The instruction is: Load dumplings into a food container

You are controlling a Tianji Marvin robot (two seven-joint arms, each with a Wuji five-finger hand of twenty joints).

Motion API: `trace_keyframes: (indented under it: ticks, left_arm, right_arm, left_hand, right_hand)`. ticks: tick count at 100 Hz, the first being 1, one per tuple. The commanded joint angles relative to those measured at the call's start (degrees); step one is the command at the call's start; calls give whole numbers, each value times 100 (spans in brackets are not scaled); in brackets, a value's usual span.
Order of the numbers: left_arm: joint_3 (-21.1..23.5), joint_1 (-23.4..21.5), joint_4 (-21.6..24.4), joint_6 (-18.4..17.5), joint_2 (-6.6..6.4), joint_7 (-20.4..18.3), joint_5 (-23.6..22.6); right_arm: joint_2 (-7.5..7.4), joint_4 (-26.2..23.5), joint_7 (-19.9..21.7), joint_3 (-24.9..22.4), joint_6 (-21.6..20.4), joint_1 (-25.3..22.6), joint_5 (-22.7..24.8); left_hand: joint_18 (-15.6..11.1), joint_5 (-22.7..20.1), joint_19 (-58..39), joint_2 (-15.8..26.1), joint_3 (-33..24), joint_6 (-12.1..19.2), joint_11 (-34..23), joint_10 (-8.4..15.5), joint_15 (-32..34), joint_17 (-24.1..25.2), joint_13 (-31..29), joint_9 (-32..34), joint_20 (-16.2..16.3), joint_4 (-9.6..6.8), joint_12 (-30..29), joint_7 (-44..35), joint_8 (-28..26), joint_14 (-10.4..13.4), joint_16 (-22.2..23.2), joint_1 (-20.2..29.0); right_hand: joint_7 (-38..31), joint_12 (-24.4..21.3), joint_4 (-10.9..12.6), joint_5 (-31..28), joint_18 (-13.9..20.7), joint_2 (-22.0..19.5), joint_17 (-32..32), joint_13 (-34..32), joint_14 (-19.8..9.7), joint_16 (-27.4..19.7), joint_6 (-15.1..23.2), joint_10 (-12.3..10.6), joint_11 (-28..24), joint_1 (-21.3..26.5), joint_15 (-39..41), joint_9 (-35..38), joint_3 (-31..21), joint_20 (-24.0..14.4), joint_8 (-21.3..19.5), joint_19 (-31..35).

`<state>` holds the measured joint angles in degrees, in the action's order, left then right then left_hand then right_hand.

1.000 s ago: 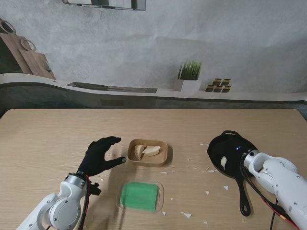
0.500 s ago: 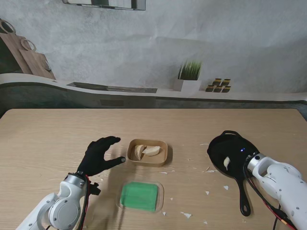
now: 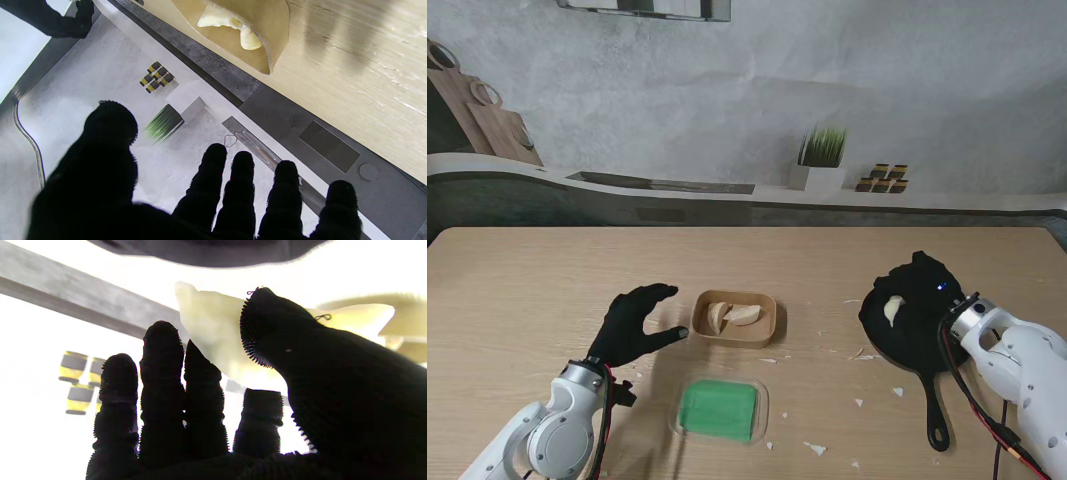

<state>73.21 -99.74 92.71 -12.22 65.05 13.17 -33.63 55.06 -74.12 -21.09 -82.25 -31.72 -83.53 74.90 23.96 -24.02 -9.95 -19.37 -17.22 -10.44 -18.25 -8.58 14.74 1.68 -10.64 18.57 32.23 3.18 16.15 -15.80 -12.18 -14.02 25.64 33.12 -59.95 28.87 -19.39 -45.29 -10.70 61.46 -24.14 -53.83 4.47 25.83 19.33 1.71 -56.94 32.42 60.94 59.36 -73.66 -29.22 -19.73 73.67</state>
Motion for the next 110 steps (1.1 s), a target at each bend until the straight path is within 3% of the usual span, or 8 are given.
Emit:
trace_keyframes:
  ticks: [1, 14, 29, 51, 81, 110]
  left_arm:
    - [11, 2, 0, -36, 20, -60, 21]
    - [39, -10, -3, -64, 23, -43, 25]
    - [116, -51, 13, -123, 32, 5, 32]
    - [212, -77, -6, -203, 47, 68, 59]
    - [275, -82, -43, -289, 56, 106, 78]
    - [319, -116, -24, -340, 64, 140, 89]
  right_arm:
    - [154, -316, 150, 79, -51, 84, -9]
    - [279, -647, 627, 349, -144, 269, -467]
    - [386, -904, 1204, 972, -103, 623, -1016]
    - [516, -893, 1706, 2185, 510, 1246, -1719]
    - [731, -457, 1742, 3720, 1625, 1887, -2391]
    - [846, -24, 1736, 4448, 2342, 2157, -2631]
  left_hand:
    - [-176, 59, 205, 138, 6, 90, -36, -98, 22, -7, 17, -25, -8, -168, 71, -3, -47, 97, 81, 107]
    - [-176, 59, 203, 135, 12, 97, -37, -97, 22, -13, 16, -19, -8, -170, 71, -2, -47, 94, 79, 116]
    - [-171, 62, 200, 136, 17, 93, -35, -95, 23, -20, 14, -23, -8, -171, 71, 1, -46, 95, 79, 120]
    - [-174, 55, 198, 148, 23, 91, -35, -103, 24, -28, 14, -17, -7, -171, 71, -1, -47, 96, 78, 117]
    - [-170, 44, 195, 183, 53, 87, -28, -109, 17, -37, 16, -14, -8, -170, 67, 9, -42, 95, 74, 120]
    - [-170, 35, 195, 176, 63, 84, -25, -110, 19, -40, 14, -14, -9, -174, 65, 13, -40, 82, 75, 136]
  right_hand:
    - [-663, 132, -10, -534, -203, -557, 85, -93, 140, -42, -202, -38, -310, 334, 116, 213, -692, 22, -455, 167]
    - [-651, 151, -7, -522, -200, -592, 105, -72, 134, -37, -195, -45, -300, 324, 125, 194, -675, 20, -485, 163]
    - [-625, 190, 2, -503, -184, -618, 109, -60, 108, -25, -172, -68, -299, 313, 140, 178, -639, 15, -522, 165]
    - [-616, 199, 2, -492, -203, -618, 114, -81, 128, -10, -221, -23, -294, 308, 153, 189, -624, 14, -552, 159]
    - [-592, 137, 5, -503, -253, -618, 110, -109, 162, 24, -319, 47, -285, 319, 163, 216, -548, 21, -505, 172]
    - [-601, 131, 23, -469, -294, -666, 136, -98, 209, 89, -397, 99, -314, 321, 195, 194, -515, 21, -493, 190]
